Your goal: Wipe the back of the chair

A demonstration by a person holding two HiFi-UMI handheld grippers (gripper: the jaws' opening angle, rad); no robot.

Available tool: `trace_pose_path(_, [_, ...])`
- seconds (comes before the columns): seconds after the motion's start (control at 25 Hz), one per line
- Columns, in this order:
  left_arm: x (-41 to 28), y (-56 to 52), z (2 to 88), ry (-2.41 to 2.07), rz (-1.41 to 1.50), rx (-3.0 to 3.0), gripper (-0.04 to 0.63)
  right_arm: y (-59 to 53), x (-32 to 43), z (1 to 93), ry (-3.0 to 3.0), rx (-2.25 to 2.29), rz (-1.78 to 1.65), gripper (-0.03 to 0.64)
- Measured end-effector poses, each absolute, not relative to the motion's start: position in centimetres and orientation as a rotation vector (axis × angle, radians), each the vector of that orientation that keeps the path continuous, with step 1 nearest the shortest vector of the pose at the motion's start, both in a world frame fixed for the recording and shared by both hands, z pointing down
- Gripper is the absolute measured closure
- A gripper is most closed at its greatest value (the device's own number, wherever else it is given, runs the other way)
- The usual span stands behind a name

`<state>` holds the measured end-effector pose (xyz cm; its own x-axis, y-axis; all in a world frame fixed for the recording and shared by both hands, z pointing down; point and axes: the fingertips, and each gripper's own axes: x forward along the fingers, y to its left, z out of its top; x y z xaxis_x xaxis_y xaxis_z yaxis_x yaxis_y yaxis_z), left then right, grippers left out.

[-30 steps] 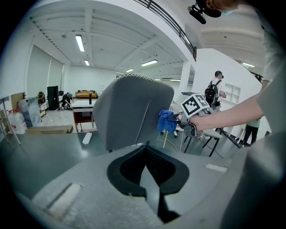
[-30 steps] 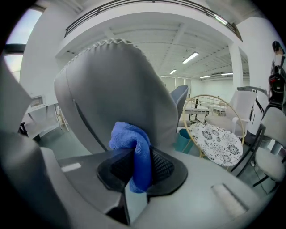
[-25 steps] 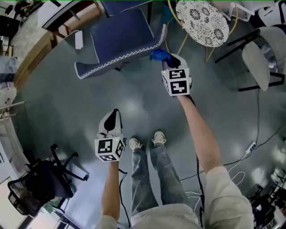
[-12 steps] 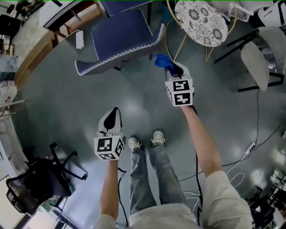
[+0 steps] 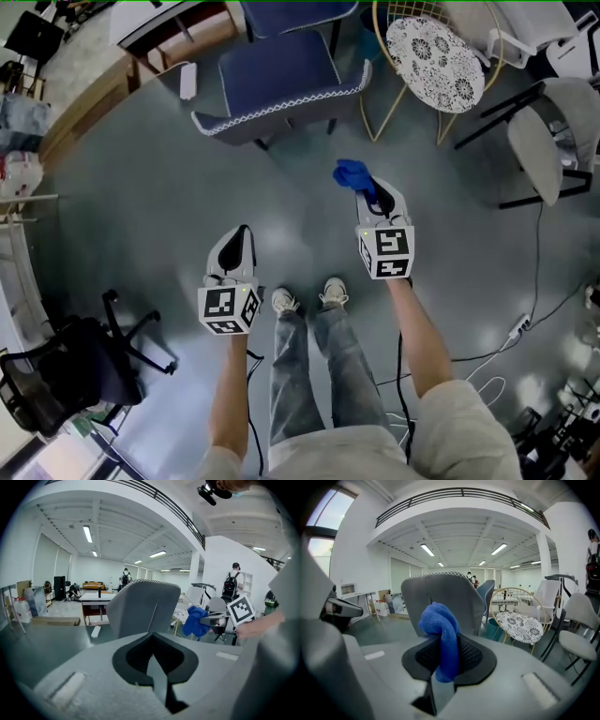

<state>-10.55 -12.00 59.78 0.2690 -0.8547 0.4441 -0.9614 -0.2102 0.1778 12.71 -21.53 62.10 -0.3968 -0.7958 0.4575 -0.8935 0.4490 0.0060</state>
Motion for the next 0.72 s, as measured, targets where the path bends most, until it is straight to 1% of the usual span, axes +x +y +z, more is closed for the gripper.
trace_pose_path(0.36, [-14.4,-8.7,57.3,-1.71,0.288,2.089,0.594,-15.4,10.5,58.0,-2.331,1.458,0.366,0.549])
trace_pose_path(0.56, [-16.5,-7.5,55.1,-1.761,0.263,2.06,0.594,-14.2,10.0,55.9,-2.334,1.455,0.36,0.551])
trace_pose_path(0.72, [-17.5,-7.4,52.1,-1.791,0.239,2.059,0.594,-14.7,10.1,52.4,-2.357,1.469,0.346,0.551])
